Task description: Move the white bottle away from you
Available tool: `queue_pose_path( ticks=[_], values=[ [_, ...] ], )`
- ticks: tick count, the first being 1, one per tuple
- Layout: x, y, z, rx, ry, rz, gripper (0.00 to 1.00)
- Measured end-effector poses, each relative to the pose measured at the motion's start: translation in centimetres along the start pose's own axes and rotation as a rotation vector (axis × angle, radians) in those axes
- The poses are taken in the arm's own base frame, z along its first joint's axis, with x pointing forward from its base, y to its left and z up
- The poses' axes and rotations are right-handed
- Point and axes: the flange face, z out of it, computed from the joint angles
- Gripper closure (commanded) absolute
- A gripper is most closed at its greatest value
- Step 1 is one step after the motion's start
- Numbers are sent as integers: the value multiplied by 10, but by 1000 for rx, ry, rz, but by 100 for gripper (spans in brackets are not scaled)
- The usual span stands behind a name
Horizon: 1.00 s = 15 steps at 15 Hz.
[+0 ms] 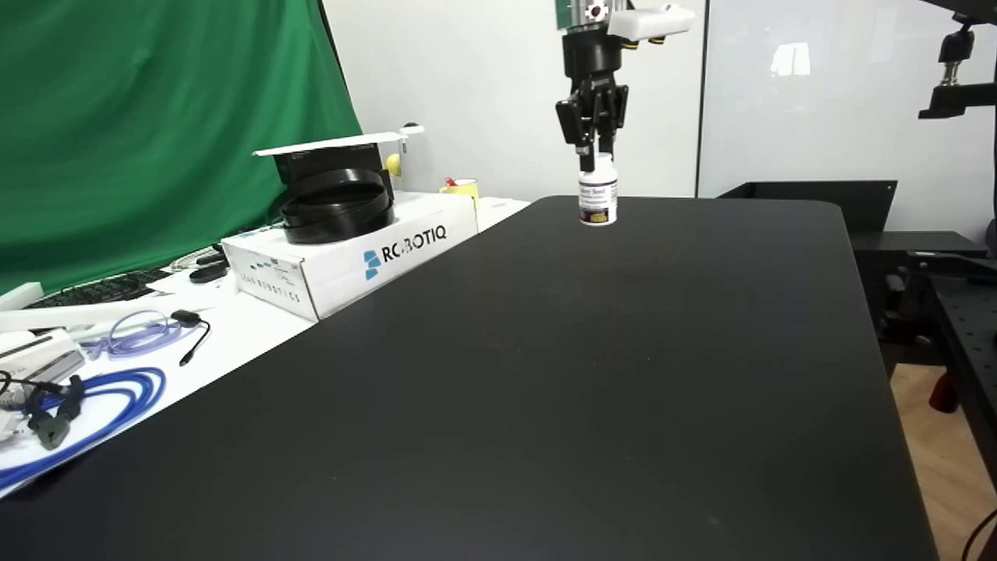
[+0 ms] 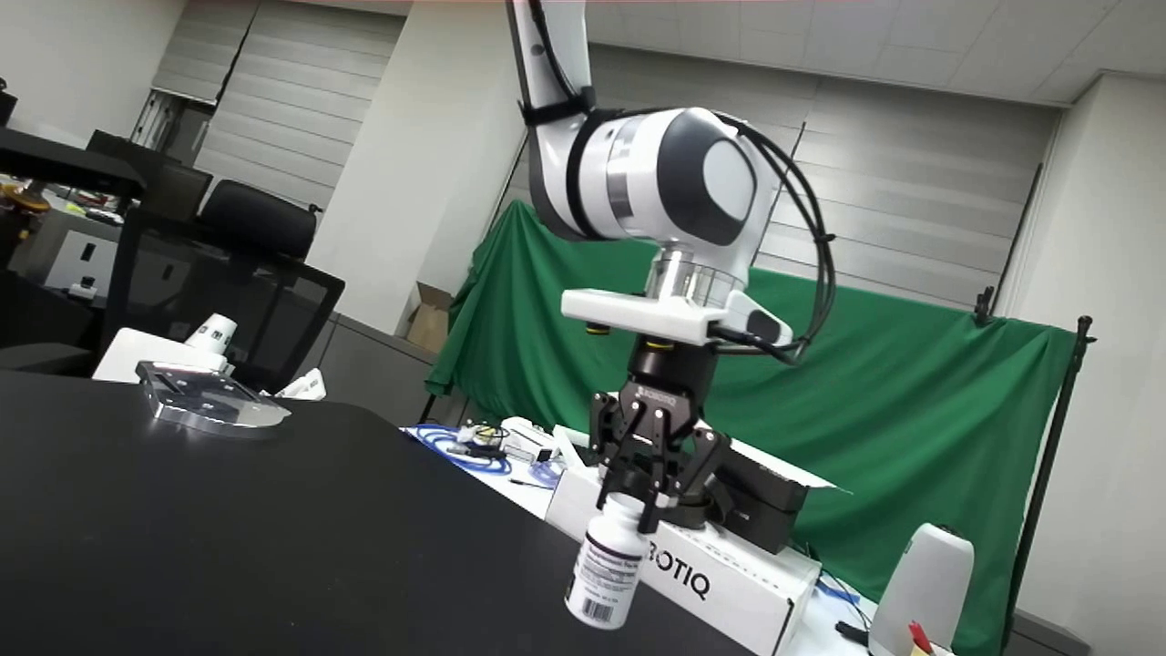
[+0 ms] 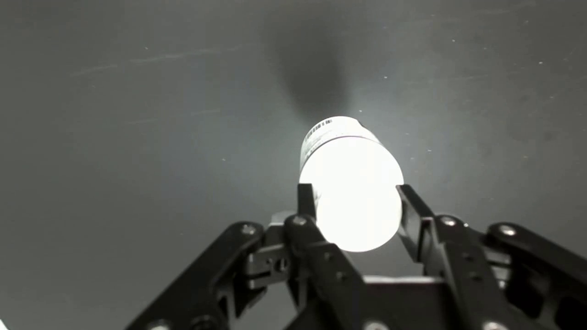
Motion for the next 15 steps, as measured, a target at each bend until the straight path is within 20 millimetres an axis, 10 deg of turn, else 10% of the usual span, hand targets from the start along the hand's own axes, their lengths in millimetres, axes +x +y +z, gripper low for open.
queue_pose_path(
  ticks=[2, 3, 6, 11, 12, 15],
  values=[
    [16, -38, -1, -1, -11, -38, 79],
    [24, -57, 1, -9, -18, -56, 54],
    [42, -96, 11, -35, -36, -76, 54],
    [48, -93, 15, -47, -41, -71, 54],
    [48, -92, 15, -47, -40, -70, 79],
    [50, -93, 16, -48, -41, -75, 79]
  ],
)
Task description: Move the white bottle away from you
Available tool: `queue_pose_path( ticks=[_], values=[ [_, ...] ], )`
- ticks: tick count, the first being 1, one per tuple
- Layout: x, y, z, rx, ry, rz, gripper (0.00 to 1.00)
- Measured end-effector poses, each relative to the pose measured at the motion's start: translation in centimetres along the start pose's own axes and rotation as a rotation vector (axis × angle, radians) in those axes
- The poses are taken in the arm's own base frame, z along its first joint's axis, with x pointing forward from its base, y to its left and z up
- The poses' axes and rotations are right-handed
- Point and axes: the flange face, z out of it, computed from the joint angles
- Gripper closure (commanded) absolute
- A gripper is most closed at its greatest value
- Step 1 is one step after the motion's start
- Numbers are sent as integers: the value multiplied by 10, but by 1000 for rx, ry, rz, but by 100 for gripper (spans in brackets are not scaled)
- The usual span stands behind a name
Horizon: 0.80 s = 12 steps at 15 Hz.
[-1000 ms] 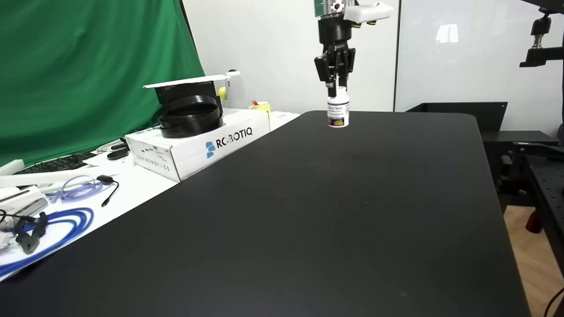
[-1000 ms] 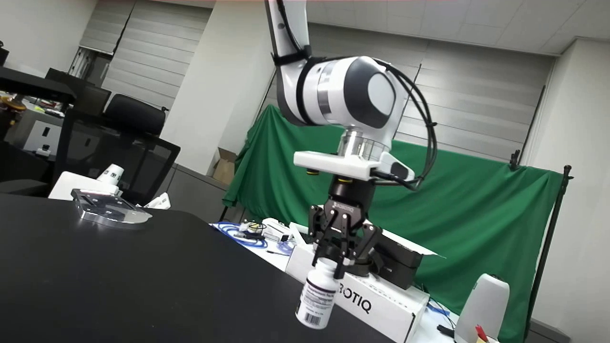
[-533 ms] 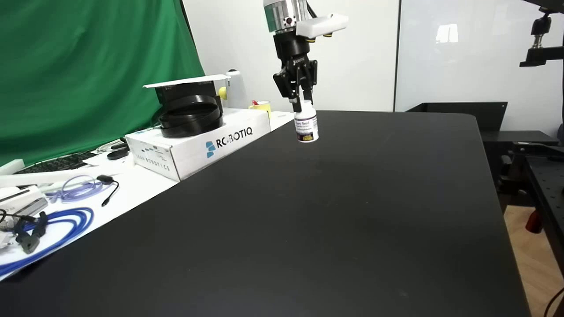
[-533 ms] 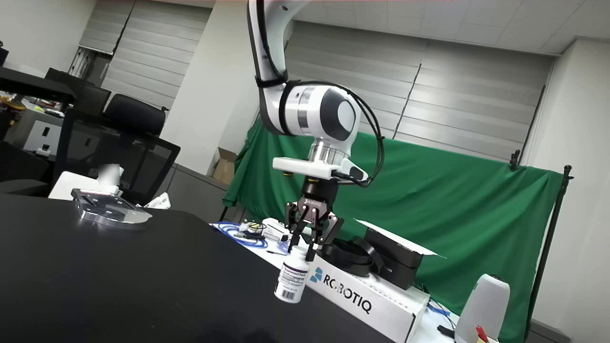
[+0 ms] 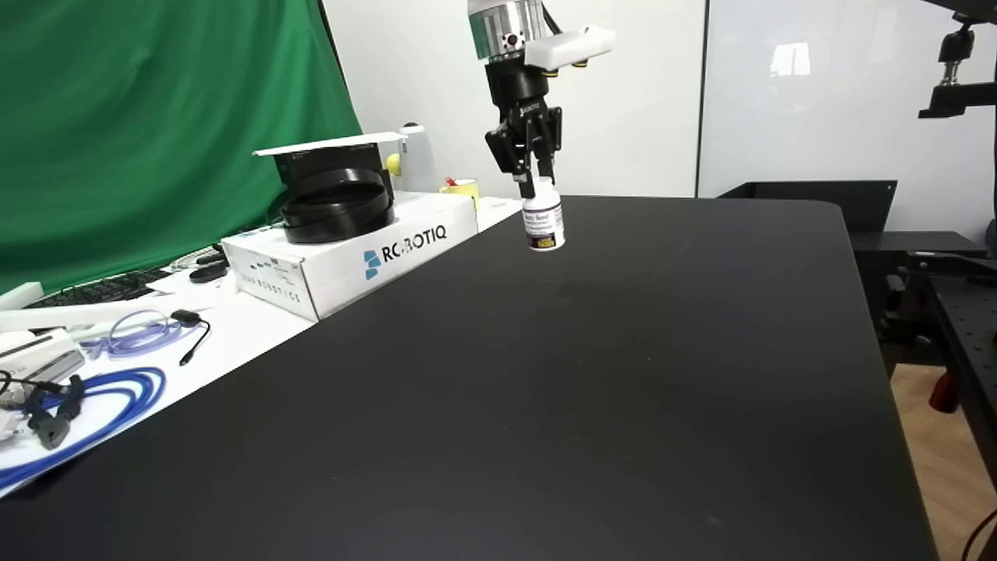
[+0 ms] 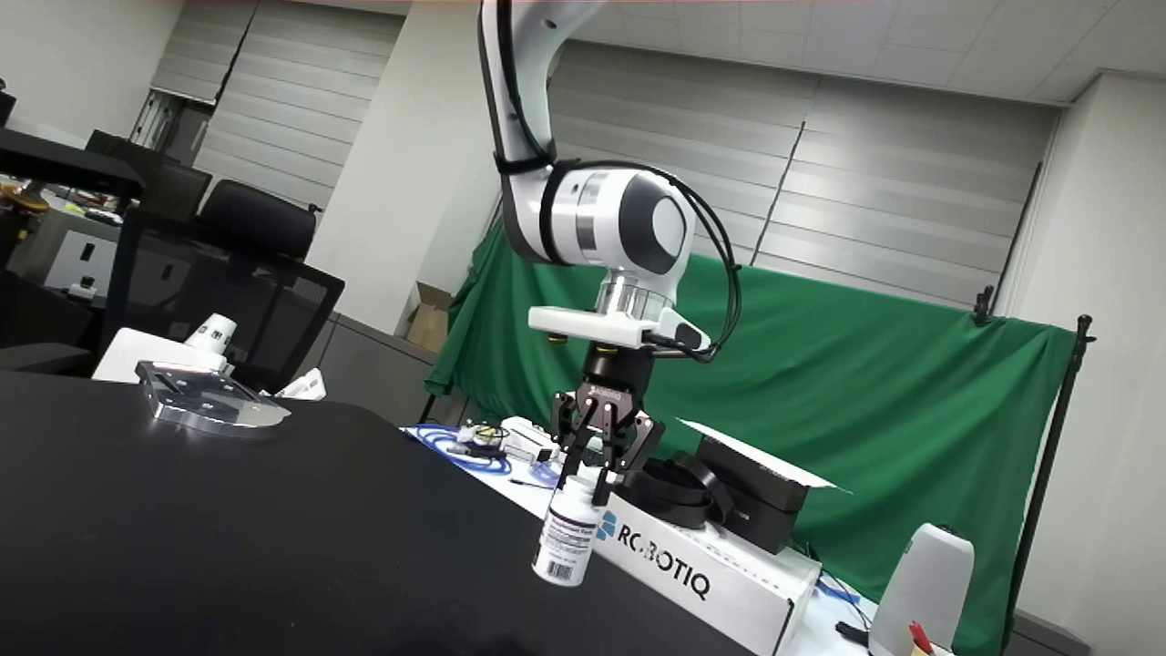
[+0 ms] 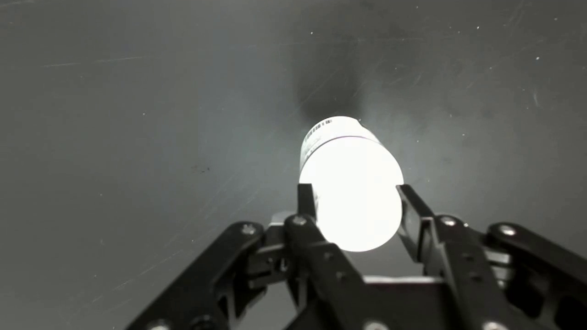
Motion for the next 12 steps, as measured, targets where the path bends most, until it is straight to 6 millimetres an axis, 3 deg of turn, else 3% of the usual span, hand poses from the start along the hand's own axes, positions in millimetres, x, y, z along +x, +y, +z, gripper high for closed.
queue_pose_path(
  ticks=[7, 12],
  values=[
    [49, -10, 28, -15, 39, -17, 79],
    [71, -17, 40, -18, 58, -36, 79]
  ],
)
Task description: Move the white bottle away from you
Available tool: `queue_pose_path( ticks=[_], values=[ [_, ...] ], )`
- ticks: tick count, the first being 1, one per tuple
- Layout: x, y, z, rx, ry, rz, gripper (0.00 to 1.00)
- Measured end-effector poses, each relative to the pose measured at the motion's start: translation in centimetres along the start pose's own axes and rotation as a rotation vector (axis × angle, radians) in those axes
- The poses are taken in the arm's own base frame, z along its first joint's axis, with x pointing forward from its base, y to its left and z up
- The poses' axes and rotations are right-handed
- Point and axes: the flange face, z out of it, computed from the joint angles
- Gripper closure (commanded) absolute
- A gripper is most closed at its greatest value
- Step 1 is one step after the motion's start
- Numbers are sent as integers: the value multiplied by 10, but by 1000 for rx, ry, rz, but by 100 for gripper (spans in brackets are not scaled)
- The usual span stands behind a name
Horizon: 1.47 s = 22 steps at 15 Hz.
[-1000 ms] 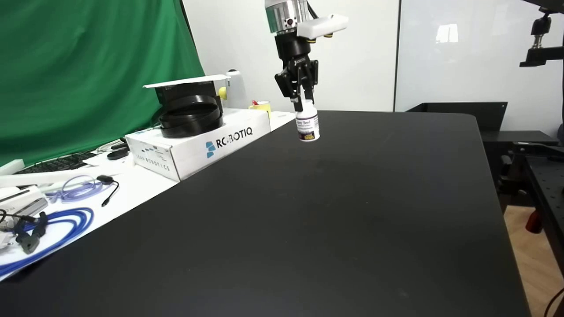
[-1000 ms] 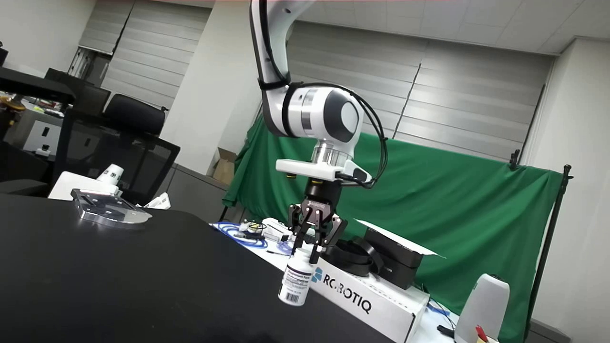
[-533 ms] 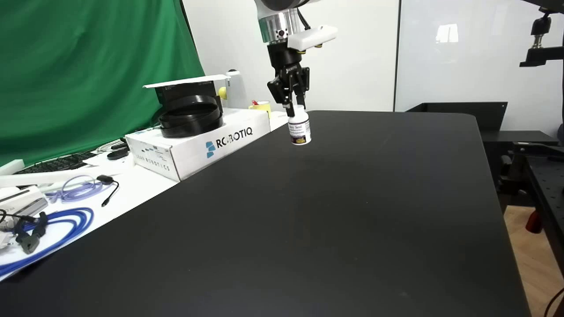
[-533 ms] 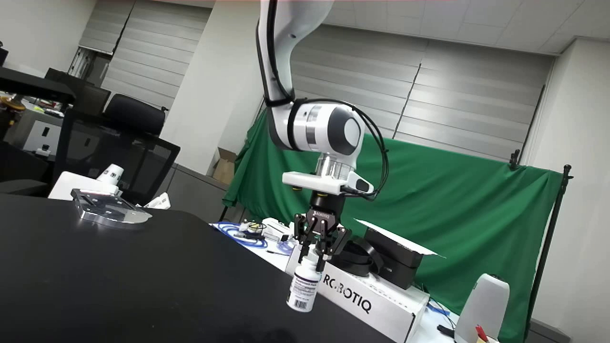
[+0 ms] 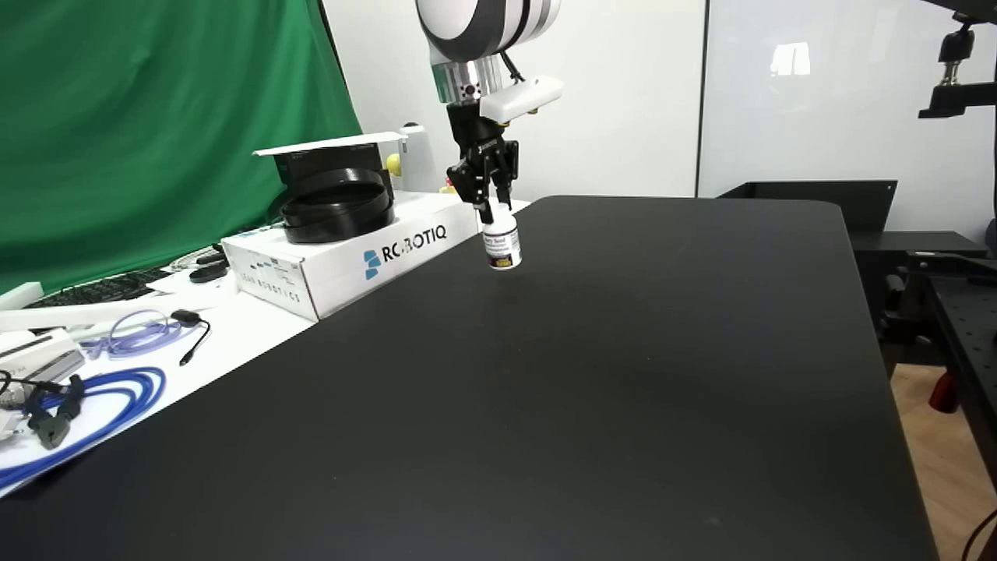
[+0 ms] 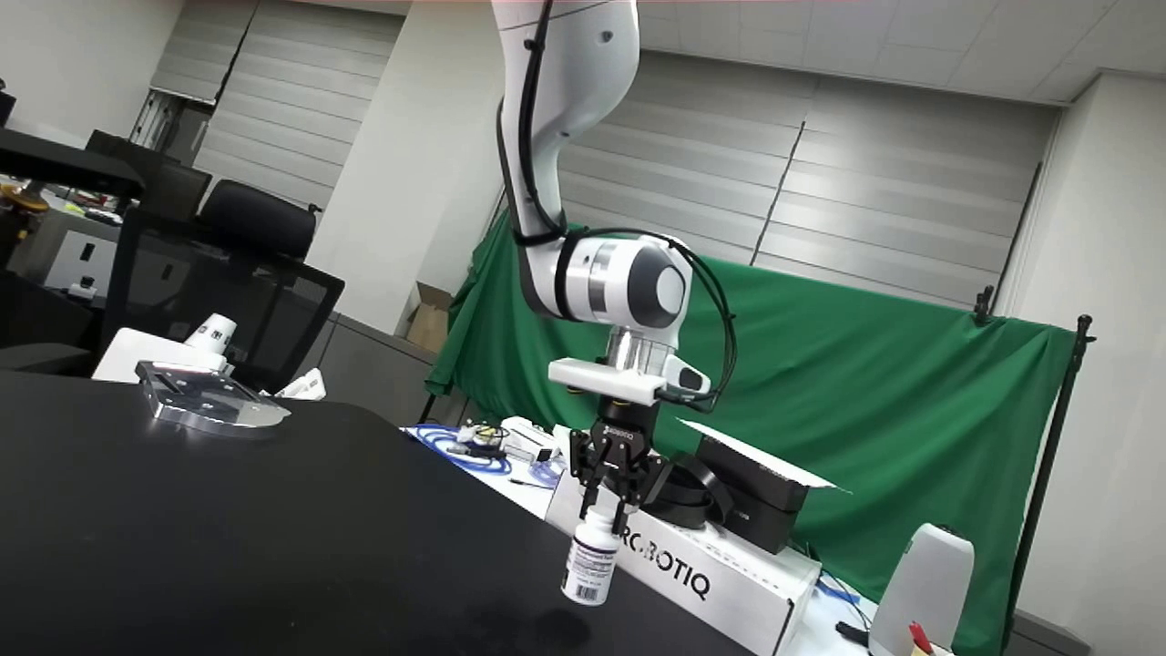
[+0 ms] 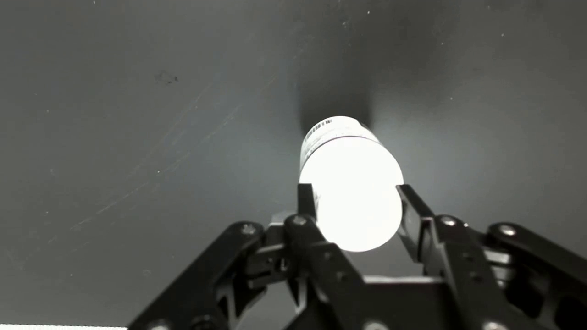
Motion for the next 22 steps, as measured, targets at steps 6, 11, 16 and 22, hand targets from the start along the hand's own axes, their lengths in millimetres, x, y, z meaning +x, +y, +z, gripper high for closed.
queue_pose_path(
  ticks=[6, 11, 16, 22],
  values=[
    [9, 2, 18, 6, -10, 1, 79],
    [12, 8, 28, 17, -20, 12, 29],
    [15, 10, 24, 28, -29, 24, 3],
    [26, 12, -16, 29, -14, 26, 0]
  ],
)
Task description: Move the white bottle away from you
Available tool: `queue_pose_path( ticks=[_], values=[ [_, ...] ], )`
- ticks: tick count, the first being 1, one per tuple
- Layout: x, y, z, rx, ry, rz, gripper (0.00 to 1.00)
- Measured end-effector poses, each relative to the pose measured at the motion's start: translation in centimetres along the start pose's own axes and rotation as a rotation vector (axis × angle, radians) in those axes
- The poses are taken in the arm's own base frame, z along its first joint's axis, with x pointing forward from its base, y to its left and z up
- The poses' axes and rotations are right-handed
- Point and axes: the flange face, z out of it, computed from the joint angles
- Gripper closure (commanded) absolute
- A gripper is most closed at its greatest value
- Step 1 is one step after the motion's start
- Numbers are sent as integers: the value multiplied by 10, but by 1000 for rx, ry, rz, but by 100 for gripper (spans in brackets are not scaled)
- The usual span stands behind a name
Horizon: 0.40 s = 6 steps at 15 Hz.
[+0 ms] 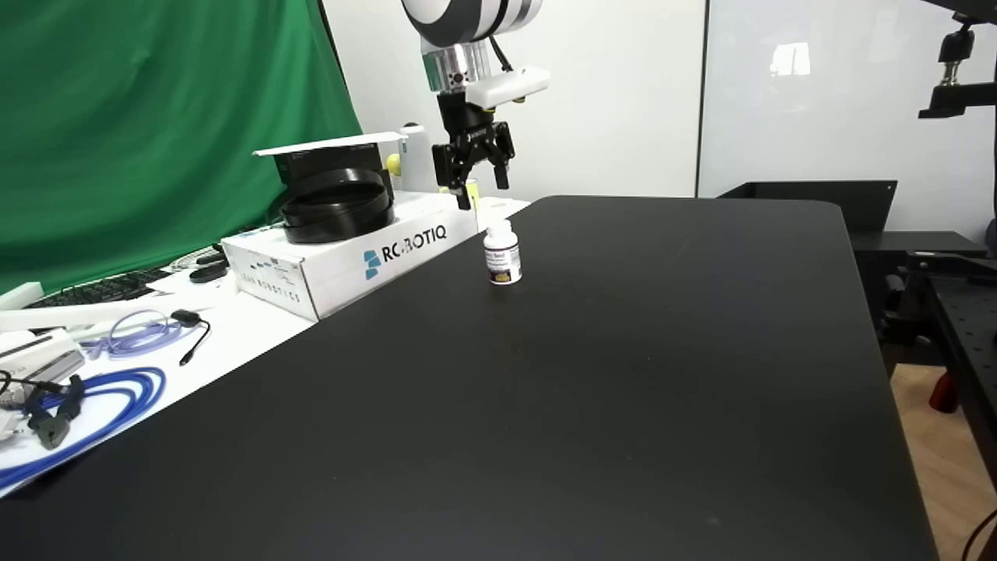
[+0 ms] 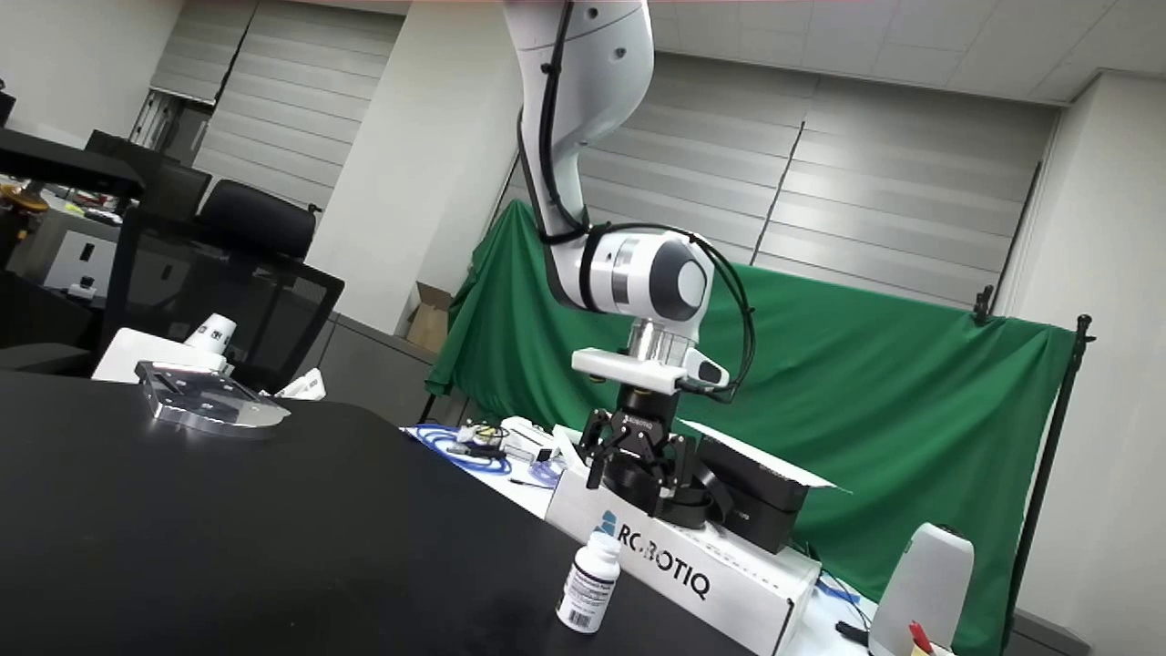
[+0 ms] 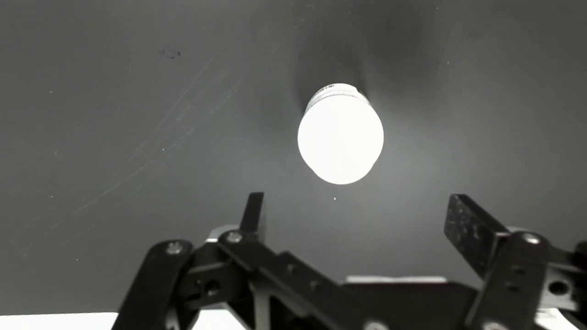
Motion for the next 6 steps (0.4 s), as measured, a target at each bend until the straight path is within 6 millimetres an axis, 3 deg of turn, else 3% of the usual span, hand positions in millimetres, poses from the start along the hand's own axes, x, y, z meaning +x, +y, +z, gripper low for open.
queue_pose_path(
  ticks=[3, 6],
  values=[
    [-2, -1, -20, 0, -7, -2, 0],
    [-2, -2, -22, 0, -11, -3, 0]
  ],
)
